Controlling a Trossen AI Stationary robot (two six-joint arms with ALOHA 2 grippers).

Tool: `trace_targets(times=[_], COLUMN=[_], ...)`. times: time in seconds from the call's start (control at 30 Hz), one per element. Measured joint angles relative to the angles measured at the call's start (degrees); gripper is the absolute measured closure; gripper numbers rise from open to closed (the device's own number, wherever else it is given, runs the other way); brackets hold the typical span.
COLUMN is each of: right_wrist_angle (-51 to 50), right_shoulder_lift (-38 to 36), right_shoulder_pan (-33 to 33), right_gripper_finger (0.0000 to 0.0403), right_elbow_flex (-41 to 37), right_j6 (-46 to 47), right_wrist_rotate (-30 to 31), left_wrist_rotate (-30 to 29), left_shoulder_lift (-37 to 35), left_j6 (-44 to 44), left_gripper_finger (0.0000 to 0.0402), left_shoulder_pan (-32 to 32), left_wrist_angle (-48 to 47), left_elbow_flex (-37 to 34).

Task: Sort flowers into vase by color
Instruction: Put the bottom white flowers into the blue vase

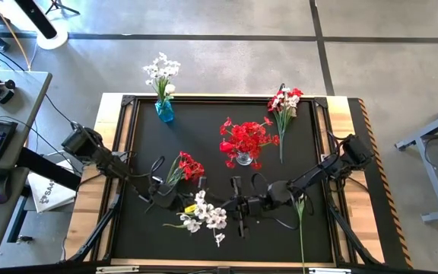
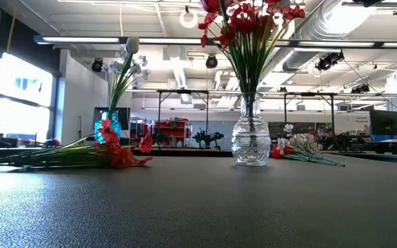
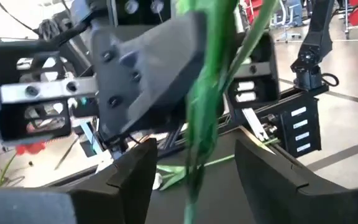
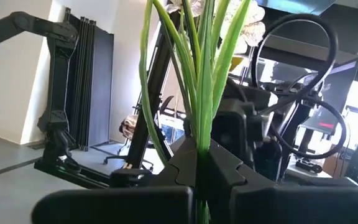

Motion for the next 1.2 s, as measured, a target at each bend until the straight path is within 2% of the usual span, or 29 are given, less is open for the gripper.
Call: trace_targets(times=[0.2,0.67,0.8,0.97,1.13,1.2], right_wrist_angle=[-0.85,-5.52,-6.46,-6.86,-9.57,-10.39], right_shoulder_lift=[0.01,0.02,0.13,-1.46,-6.46,-8.76], right_shoulder_pan=[0.68,1.06,1.06,1.67,5.77,8.45], right_gripper_finger=[0.0398,0.0396,0.0387,0.0322,0.0239,0.0214], right_elbow_flex=[0.00,0.00,-0.04,-0.09,-0.09,-0.09], right_j6=[-0.87,2.26,4.06,3.35,-5.95,-9.30], right_wrist_rotate=[0.15,-0.26,-0.04,5.16,16.85,21.92], left_wrist_rotate=[-0.22,-0.28,-0.24,-1.69,-3.49,-6.43], left_shoulder_lift=[-0.52,-0.55,-0.64,-0.70,-0.63,-0.62], left_j6=[0.37,0.28,-2.64,-5.64,-9.67,-11.37], left_gripper_finger=[0.0247,0.0388,0.0393,0.0398,0.0398,0.0398], left_shoulder_pan=[-1.08,-2.85,-3.04,-3.04,-3.08,-3.08], left_wrist_angle=[0.10,-2.22,-5.16,-9.77,-14.82,-17.40], left_elbow_flex=[0.58,0.56,0.56,0.56,0.53,0.30])
